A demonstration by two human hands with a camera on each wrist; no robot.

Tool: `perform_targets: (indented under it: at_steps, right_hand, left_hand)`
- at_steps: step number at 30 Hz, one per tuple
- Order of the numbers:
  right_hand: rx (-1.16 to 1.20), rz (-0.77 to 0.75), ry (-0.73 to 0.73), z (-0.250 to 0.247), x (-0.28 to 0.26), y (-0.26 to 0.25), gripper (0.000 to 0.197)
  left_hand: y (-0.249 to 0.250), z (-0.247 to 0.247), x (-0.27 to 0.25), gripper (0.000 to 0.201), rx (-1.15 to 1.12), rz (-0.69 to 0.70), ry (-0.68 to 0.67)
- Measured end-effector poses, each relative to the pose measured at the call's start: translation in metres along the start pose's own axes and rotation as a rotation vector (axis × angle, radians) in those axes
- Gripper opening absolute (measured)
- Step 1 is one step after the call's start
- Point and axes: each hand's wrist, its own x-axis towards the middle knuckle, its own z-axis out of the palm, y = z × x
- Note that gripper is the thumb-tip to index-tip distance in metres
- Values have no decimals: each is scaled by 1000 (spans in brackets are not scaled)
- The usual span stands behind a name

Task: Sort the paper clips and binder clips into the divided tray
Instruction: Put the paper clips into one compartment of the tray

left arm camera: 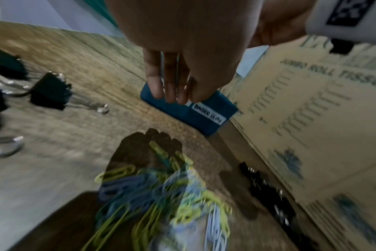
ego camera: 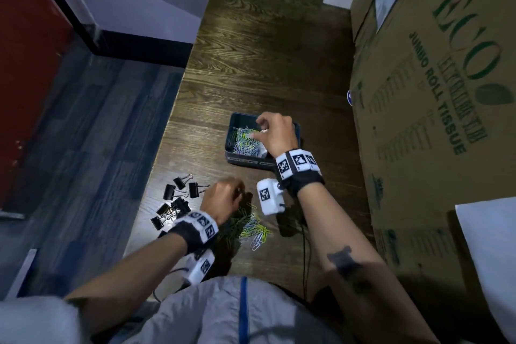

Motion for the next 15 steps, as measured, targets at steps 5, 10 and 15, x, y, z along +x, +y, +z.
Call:
perform_targets:
  at_steps: [5, 10, 15]
  right_hand:
    - [-95, -4, -23, 21, -39, 38, 15]
    - [-170, 193, -458, 74, -108, 107, 37]
    - [-334, 273, -626, 95, -148, 128, 31]
  left_hand:
    - [-23, 16, -37, 21, 131, -55, -156]
    - [-34, 16, -55, 30, 186, -46, -267]
    - [-44, 20, -70, 71, 298, -187, -443]
